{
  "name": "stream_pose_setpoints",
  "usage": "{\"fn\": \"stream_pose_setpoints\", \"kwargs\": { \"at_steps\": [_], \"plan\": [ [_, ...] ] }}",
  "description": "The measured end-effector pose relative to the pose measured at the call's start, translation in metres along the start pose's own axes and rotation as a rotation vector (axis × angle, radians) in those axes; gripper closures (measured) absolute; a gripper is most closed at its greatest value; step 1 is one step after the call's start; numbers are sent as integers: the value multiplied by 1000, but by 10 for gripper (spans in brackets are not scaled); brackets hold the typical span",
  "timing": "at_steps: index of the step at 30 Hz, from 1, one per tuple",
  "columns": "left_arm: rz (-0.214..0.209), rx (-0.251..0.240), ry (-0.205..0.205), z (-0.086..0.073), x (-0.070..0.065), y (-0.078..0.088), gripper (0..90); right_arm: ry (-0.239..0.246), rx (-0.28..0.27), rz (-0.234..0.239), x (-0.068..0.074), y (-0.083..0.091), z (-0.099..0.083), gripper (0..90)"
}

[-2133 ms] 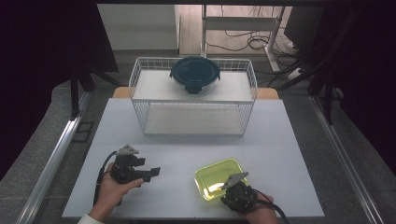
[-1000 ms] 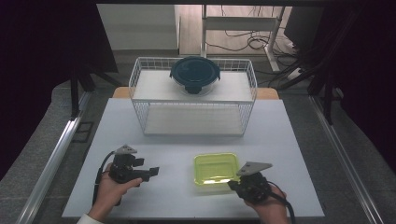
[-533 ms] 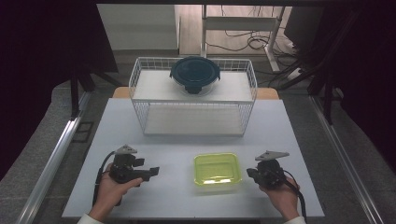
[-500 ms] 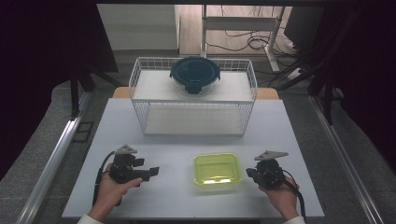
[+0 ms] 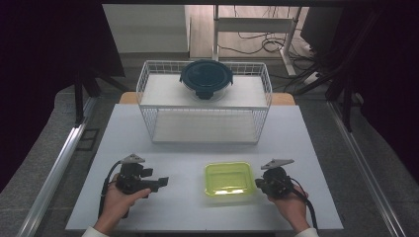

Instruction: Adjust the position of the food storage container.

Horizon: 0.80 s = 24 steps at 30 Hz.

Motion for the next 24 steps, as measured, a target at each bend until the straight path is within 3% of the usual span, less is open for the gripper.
{"fn": "stream_pose_setpoints", "kwargs": {
  "at_steps": [24],
  "plan": [
    [-1,-3,7,0,2,1,230,72,3,47,39,-24,27,890]
  ]
}}
Point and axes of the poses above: each handheld gripper's, and its own axes: y roughly backward along the jaws, z roughly out of its top, x roughly to its left, the point moved 9 cm from there along -y, roughly forward along the jaws, and after that the axes turned 4 degrees about -z, right-handed, at the moved point
